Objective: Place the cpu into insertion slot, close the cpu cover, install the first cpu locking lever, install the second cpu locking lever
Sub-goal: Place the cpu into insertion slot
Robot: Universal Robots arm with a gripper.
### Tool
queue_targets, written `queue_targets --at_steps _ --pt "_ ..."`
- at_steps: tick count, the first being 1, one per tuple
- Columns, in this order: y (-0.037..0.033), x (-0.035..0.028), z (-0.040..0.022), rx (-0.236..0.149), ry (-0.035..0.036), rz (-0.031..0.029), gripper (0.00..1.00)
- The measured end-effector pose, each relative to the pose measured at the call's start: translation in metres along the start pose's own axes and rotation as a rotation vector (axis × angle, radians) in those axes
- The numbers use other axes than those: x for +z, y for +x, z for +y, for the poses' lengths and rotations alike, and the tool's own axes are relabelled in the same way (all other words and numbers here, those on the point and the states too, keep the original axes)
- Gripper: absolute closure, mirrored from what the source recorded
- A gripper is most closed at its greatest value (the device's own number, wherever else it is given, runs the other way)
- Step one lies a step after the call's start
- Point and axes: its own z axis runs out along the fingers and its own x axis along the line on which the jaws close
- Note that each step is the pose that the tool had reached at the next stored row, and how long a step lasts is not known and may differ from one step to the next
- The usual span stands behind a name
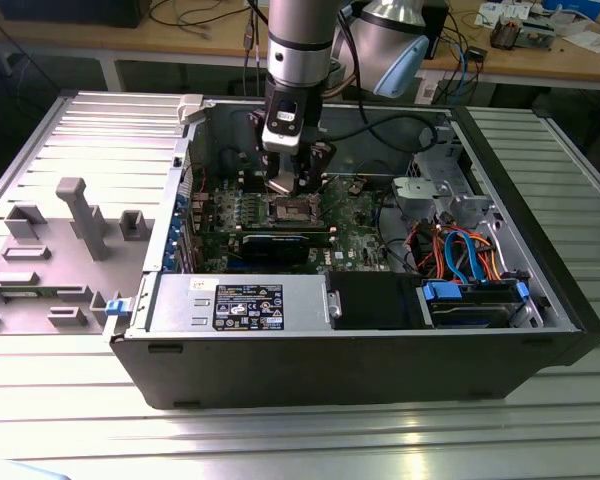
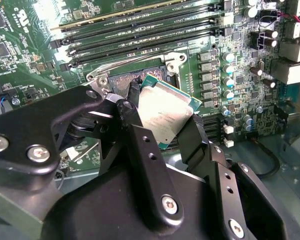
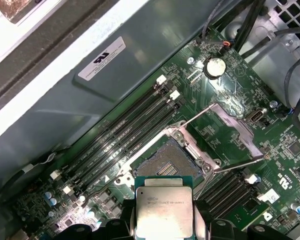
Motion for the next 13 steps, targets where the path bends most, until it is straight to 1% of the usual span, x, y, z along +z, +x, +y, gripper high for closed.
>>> queue_targets --at_steps 13 --pt "0.0 0.0004 0.0 0.021 -0.0003 0.0008 0.45"
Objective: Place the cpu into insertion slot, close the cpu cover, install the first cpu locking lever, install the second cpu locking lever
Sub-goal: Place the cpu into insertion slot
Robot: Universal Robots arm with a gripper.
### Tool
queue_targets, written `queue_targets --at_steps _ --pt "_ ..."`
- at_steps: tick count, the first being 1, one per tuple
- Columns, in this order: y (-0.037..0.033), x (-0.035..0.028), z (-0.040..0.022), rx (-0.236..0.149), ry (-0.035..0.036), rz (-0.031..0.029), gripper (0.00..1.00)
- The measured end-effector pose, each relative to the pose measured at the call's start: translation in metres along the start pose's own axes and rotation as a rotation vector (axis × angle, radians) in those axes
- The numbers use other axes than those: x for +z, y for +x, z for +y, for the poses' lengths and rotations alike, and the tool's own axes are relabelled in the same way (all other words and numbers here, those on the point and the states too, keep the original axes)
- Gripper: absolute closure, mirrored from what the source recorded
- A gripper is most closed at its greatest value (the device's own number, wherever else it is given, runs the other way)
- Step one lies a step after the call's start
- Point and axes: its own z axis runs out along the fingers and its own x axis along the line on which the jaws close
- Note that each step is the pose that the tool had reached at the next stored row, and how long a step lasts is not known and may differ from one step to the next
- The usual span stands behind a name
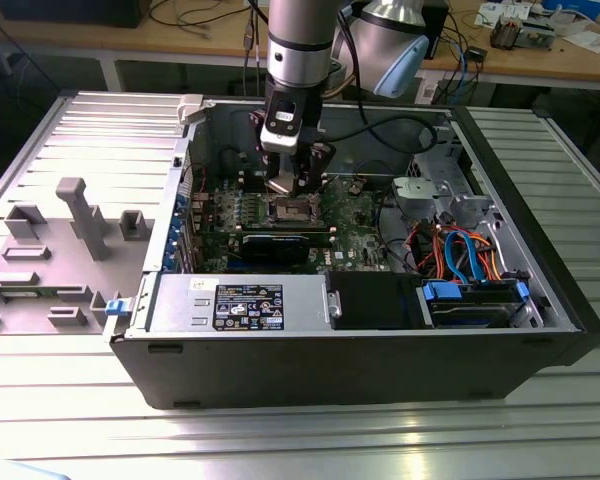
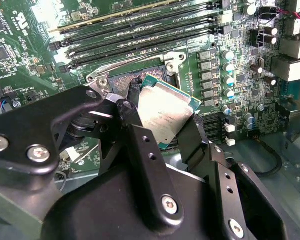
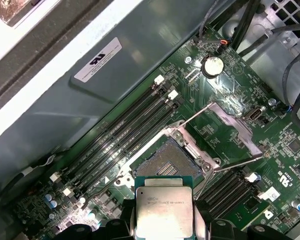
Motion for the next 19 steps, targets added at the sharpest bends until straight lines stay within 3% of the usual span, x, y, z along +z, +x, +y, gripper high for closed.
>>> queue_targets --at_steps 19 --pt "0.0 0.0006 0.0 0.031 -0.0005 0.0012 0.45"
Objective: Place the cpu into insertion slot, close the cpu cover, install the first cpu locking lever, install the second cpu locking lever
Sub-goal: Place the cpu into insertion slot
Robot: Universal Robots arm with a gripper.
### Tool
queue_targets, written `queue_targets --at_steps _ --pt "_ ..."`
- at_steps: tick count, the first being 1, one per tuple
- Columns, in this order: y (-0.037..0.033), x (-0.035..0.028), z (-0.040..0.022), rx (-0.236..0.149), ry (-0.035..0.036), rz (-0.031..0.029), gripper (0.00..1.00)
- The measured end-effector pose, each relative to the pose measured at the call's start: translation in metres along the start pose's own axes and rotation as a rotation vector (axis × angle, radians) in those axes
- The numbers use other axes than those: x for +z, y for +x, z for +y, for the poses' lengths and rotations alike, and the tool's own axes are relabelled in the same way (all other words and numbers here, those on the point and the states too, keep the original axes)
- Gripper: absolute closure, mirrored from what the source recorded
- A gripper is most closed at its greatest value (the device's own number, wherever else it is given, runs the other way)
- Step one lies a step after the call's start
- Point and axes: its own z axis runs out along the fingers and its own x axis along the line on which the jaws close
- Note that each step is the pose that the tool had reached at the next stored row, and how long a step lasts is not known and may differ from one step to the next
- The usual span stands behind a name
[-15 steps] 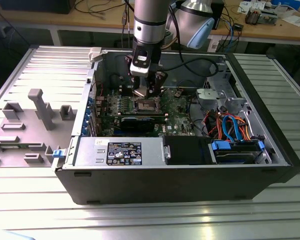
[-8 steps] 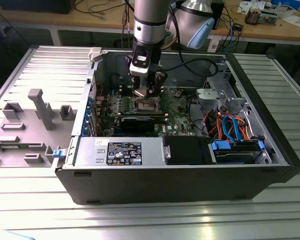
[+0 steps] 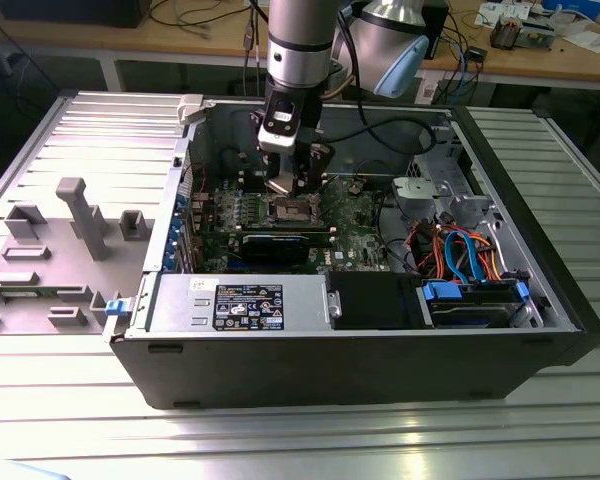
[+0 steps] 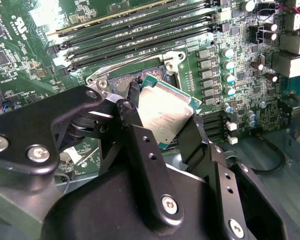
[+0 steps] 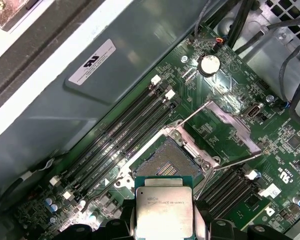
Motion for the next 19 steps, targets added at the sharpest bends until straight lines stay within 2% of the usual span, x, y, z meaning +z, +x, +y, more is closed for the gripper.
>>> queue_targets --at_steps 19 --pt "0.0 0.0004 0.0 0.036 -0.0006 0.0013 0.45"
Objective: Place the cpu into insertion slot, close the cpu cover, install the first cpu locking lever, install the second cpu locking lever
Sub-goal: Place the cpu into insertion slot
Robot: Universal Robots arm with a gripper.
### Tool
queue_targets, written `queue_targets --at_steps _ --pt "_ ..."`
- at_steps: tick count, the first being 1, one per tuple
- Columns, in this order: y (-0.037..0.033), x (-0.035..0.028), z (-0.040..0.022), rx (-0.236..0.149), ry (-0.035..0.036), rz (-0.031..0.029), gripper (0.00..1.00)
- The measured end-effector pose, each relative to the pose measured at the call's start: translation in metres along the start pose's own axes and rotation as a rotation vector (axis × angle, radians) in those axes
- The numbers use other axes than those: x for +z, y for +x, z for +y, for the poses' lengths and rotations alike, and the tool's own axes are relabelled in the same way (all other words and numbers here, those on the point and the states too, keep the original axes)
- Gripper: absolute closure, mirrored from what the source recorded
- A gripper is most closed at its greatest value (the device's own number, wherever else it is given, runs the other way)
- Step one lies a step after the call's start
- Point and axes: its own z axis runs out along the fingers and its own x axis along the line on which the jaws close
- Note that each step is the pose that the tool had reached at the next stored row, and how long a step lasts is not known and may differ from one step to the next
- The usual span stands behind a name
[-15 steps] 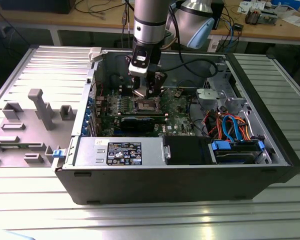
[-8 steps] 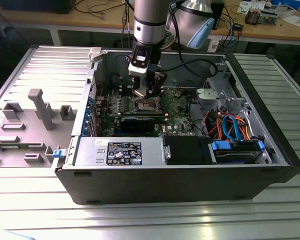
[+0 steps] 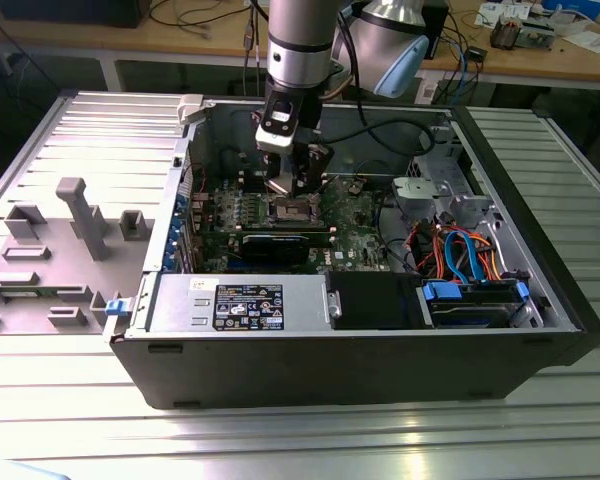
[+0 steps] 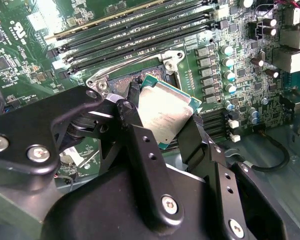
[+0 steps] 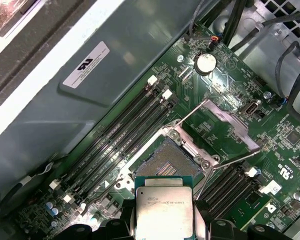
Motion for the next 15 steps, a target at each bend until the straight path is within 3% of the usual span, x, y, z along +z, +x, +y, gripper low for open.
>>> queue_targets --at_steps 15 --pt "0.0 0.0006 0.0 0.039 -0.0006 0.0015 0.45"
